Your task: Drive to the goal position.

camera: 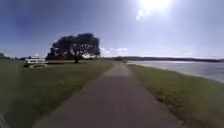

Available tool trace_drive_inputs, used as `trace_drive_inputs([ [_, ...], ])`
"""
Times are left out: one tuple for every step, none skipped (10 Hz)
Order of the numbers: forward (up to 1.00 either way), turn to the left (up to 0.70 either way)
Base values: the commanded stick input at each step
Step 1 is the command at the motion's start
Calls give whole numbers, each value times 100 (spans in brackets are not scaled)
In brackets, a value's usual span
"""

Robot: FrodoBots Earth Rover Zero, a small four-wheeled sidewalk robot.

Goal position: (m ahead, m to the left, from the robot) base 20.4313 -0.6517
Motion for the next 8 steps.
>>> trace_drive_inputs([
  [85, 0],
  [0, 0],
  [0, 0],
  [30, 0],
  [85, 0],
  [85, 0],
  [85, 0],
  [85, 0],
])
